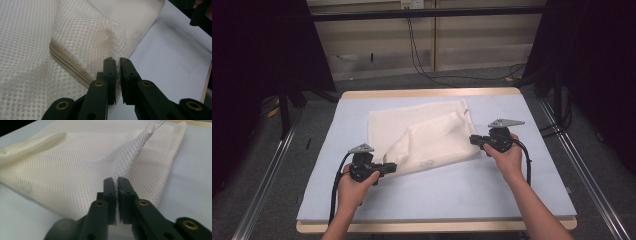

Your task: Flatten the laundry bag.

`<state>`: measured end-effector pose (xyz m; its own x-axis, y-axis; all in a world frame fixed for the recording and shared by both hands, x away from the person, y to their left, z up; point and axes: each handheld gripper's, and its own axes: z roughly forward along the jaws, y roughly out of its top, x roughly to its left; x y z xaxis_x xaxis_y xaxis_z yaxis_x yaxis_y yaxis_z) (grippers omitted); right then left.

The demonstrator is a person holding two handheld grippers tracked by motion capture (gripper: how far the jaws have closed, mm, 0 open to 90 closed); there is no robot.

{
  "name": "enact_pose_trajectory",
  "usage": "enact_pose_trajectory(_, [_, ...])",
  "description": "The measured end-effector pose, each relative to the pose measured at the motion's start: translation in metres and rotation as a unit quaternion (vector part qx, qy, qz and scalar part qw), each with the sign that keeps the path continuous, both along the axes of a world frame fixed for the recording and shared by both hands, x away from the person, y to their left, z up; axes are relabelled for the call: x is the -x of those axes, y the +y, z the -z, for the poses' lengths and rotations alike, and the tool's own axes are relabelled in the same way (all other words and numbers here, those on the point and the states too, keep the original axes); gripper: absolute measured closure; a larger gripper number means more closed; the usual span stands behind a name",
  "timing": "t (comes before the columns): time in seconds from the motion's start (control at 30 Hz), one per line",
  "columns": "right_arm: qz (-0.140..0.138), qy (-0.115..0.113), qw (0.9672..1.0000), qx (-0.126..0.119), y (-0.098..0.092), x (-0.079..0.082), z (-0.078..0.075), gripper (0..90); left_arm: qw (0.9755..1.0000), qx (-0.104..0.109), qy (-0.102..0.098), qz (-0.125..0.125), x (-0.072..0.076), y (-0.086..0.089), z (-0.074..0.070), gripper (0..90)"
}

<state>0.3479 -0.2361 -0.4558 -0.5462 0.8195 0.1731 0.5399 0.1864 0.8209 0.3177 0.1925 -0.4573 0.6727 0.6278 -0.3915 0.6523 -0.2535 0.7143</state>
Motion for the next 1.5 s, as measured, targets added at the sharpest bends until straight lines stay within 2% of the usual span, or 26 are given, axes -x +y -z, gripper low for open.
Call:
enact_pose_trajectory(0.07, [-0.008,-0.006,0.9997,0.024,-0.003,0.007,0.001,87.7,1.0,-0.003,0.005,0.0,0.001,0.001,0.001,83.9])
enact_pose_trajectory(0.13, [-0.015,0.0,0.9992,0.038,-0.008,0.015,0.005,88.2,0.9999,-0.005,0.012,0.0,0.002,0.002,0.002,84.0])
enact_pose_trajectory(0.27, [-0.016,0.002,0.999,0.042,-0.016,0.026,0.014,88.1,0.9998,-0.007,0.018,-0.008,0.003,0.003,0.004,84.1])
enact_pose_trajectory(0.33, [-0.028,0.003,0.9981,0.056,-0.02,0.036,0.021,88.1,0.9997,-0.015,0.017,-0.009,0.005,0.005,0.004,84.0])
enact_pose_trajectory(0.53, [-0.043,0.005,0.9965,0.071,-0.024,0.049,0.023,88.3,0.9997,-0.014,0.014,-0.014,0.005,0.005,0.0,83.4])
enact_pose_trajectory(0.63, [-0.048,0.005,0.9963,0.071,-0.025,0.051,0.025,88.4,0.9997,-0.017,0.009,-0.016,0.004,0.006,-0.002,82.1])
enact_pose_trajectory(0.87, [-0.048,0.007,0.9965,0.068,-0.026,0.05,0.026,88.4,0.9996,-0.007,0.002,-0.029,-0.007,0.006,-0.008,74.5])
enact_pose_trajectory(1.0, [-0.05,0.008,0.9964,0.068,-0.026,0.05,0.026,88.4,0.9994,-0.001,-0.005,-0.034,-0.013,0.005,-0.011,64.7])
enact_pose_trajectory(1.03, [-0.048,0.009,0.9964,0.069,-0.025,0.05,0.026,88.4,0.9991,-0.004,-0.013,-0.041,-0.017,0.006,-0.013,62.3])
enact_pose_trajectory(1.17, [-0.049,0.01,0.9963,0.07,-0.025,0.05,0.026,88.4,0.9989,0.004,-0.01,-0.047,-0.022,0.005,-0.017,57.3])
enact_pose_trajectory(1.2, [-0.05,0.011,0.9962,0.071,-0.025,0.05,0.026,88.5,0.9987,-0.005,-0.023,-0.046,-0.026,0.004,-0.019,52.4])
enact_pose_trajectory(1.23, [-0.049,0.011,0.9962,0.071,-0.025,0.05,0.026,88.5,0.9984,-0.007,-0.028,-0.048,-0.028,0.004,-0.019,49.9])
enact_pose_trajectory(1.33, [-0.05,0.012,0.9962,0.071,-0.026,0.05,0.026,88.4,0.998,-0.005,-0.031,-0.056,-0.036,0.003,-0.018,42.2])
enact_pose_trajectory(1.37, [-0.049,0.012,0.9962,0.071,-0.025,0.05,0.026,88.4,0.9971,-0.007,-0.037,-0.066,-0.038,0.001,-0.017,41.3])
enact_pose_trajectory(1.4, [-0.049,0.012,0.9962,0.071,-0.025,0.05,0.026,88.4,0.9971,-0.007,-0.037,-0.066,-0.038,0.001,-0.017,41.2])
enact_pose_trajectory(1.43, [-0.049,0.012,0.9962,0.071,-0.025,0.05,0.026,88.4,0.9968,-0.016,-0.038,-0.068,-0.04,0.002,-0.016,41.2])
enact_pose_trajectory(1.47, [-0.049,0.012,0.9962,0.071,-0.025,0.05,0.026,88.4,0.9965,-0.017,-0.037,-0.073,-0.044,0.002,-0.014,44.0])
enact_pose_trajectory(1.5, [-0.049,0.012,0.9962,0.071,-0.025,0.05,0.026,88.4,0.9959,-0.022,-0.045,-0.075,-0.046,0.001,-0.013,45.9])
